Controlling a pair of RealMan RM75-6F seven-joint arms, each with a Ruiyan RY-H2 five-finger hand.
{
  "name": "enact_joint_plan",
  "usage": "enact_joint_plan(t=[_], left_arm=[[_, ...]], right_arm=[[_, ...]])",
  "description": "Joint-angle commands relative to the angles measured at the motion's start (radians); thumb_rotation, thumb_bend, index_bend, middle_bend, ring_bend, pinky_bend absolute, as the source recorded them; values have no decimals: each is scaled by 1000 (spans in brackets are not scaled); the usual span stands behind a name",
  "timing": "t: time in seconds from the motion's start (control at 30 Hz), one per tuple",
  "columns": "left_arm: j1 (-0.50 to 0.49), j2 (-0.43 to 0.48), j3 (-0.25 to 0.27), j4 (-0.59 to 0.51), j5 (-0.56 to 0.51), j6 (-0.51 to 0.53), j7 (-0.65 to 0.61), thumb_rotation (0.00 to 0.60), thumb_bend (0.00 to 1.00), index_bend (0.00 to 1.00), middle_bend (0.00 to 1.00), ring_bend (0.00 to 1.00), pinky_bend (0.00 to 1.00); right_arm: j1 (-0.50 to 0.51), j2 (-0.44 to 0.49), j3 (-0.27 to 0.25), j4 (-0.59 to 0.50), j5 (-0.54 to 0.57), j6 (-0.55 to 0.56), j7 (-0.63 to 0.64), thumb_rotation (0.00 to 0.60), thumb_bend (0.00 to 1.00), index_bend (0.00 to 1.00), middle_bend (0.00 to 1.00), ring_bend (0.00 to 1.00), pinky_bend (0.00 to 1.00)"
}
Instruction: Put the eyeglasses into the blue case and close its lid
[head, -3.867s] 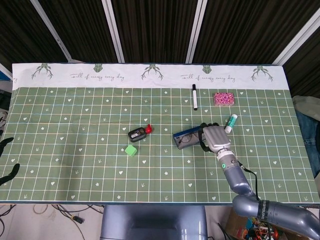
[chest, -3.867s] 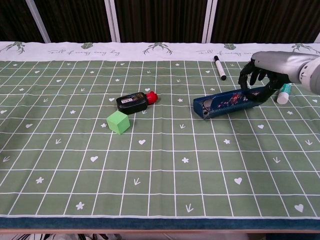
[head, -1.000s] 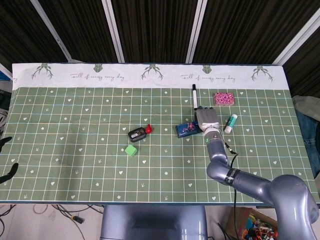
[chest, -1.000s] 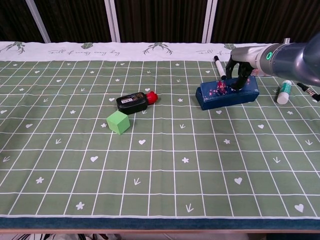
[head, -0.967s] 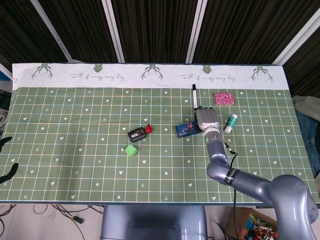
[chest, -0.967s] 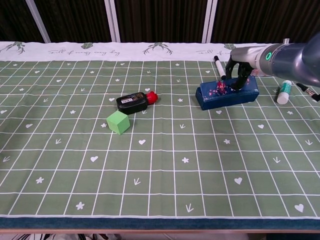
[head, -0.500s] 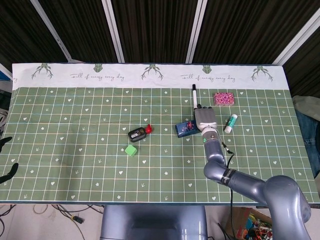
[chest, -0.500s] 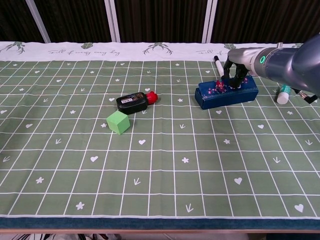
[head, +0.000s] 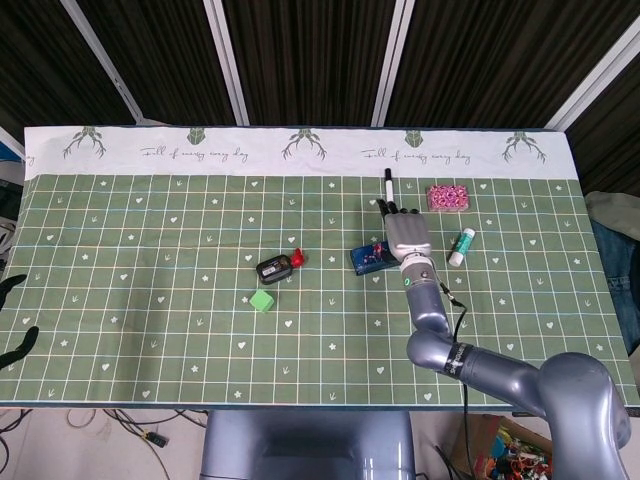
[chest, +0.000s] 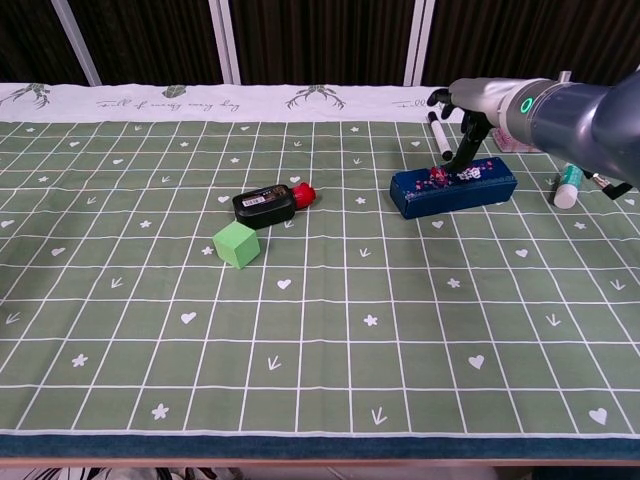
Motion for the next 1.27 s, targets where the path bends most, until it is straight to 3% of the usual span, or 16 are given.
enact_joint_plan(t=[0.03, 0.17, 0.3, 0.43, 0.6, 0.8, 1.0, 1.27], left_arm=[[0, 0, 0, 1, 0, 0, -1, 600, 317, 172, 0, 0, 0], [0, -1, -2, 3, -2, 1, -2, 600, 318, 172, 0, 0, 0], [0, -1, -3, 4, -2, 2, -3, 600, 318, 172, 0, 0, 0], [0, -2, -4, 3, 8, 11, -4, 600, 318, 172, 0, 0, 0], [1, -4, -5, -4, 26, 29, 0, 600, 317, 172, 0, 0, 0], [3, -8, 0, -14, 52, 45, 17, 600, 318, 171, 0, 0, 0], [3, -6, 9, -20, 61, 41, 32, 600, 318, 169, 0, 0, 0], [2, 1, 12, -22, 64, 36, 30, 600, 317, 168, 0, 0, 0]], right_arm=[[-25, 30, 18, -53, -36, 26, 44, 600, 352, 7, 131, 234, 204], [-76, 80, 33, -153, -107, 80, 123, 600, 352, 9, 136, 235, 205], [-162, 173, 3, -304, -205, 155, 182, 600, 353, 12, 140, 235, 205], [-275, 281, -70, -447, -342, 270, 228, 600, 324, 13, 137, 233, 204], [-438, 385, -177, -554, -530, 429, 337, 600, 194, 13, 117, 215, 204], [-617, 444, -312, -550, -761, 608, 467, 600, 152, 13, 87, 168, 194], [-740, 438, -372, -470, -899, 768, 521, 600, 149, 13, 80, 162, 193], [-822, 465, -408, -468, -982, 828, 506, 600, 150, 14, 77, 157, 193]])
